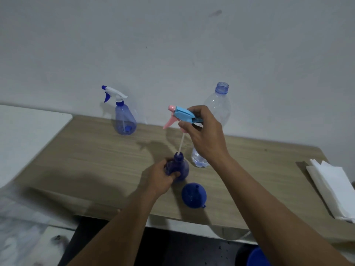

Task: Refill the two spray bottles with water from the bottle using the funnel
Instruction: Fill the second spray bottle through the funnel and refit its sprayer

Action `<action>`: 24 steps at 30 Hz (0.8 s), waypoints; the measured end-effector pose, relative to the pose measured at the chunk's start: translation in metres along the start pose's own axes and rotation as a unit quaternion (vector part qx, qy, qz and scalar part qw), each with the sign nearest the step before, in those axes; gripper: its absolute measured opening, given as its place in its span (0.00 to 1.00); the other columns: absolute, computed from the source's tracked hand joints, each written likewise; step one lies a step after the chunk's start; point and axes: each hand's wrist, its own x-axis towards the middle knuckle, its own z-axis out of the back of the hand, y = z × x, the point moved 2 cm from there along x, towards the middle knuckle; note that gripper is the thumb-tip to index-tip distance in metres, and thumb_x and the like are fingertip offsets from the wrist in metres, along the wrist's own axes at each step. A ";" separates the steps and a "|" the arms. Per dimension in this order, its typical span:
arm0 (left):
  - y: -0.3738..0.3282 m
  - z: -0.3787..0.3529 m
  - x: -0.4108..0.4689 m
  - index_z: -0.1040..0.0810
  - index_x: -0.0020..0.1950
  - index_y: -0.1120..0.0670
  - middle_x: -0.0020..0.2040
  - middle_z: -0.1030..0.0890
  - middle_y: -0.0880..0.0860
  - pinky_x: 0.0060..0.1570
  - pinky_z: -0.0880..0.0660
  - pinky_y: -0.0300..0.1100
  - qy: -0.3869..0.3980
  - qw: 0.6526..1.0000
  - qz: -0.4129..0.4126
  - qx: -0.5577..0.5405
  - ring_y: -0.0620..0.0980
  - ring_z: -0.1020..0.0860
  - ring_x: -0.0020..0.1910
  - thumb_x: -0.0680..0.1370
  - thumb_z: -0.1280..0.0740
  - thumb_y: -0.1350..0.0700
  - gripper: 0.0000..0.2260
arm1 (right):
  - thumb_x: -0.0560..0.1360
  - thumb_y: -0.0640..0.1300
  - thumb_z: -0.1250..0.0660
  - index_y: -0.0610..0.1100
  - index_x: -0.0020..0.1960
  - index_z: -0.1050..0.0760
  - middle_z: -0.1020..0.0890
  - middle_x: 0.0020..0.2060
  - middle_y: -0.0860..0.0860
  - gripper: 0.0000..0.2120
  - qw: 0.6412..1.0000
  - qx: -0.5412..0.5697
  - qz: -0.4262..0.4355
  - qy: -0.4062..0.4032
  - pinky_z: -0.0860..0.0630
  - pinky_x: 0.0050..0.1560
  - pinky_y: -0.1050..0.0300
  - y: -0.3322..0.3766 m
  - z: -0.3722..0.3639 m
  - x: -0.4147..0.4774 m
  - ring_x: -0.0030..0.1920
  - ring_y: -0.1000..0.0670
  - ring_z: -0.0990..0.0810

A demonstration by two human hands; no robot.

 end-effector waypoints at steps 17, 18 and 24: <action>-0.010 -0.005 -0.007 0.20 0.59 0.54 0.52 0.17 0.49 0.44 0.29 0.24 -0.028 0.998 -0.045 -0.040 0.38 0.21 0.46 0.72 0.27 0.64 0.16 | 0.74 0.45 0.25 0.46 0.56 0.25 0.19 0.46 0.55 0.13 0.978 -0.157 -0.042 0.128 0.31 0.42 0.75 -0.078 -0.026 -0.025 0.43 0.59 0.23; -0.011 -0.005 -0.008 0.20 0.61 0.54 0.53 0.17 0.49 0.43 0.30 0.22 -0.028 0.998 -0.043 -0.041 0.36 0.22 0.45 0.73 0.27 0.64 0.17 | 0.74 0.44 0.25 0.45 0.55 0.24 0.19 0.45 0.55 0.12 0.976 -0.169 -0.033 0.137 0.31 0.42 0.75 -0.078 -0.027 -0.024 0.42 0.59 0.23; -0.011 -0.006 -0.008 0.21 0.61 0.56 0.50 0.20 0.46 0.40 0.32 0.19 -0.035 0.998 -0.048 -0.033 0.36 0.23 0.42 0.74 0.28 0.63 0.15 | 0.75 0.46 0.26 0.45 0.52 0.22 0.22 0.36 0.58 0.08 0.968 -0.197 -0.006 0.154 0.31 0.38 0.72 -0.081 -0.025 -0.030 0.38 0.65 0.24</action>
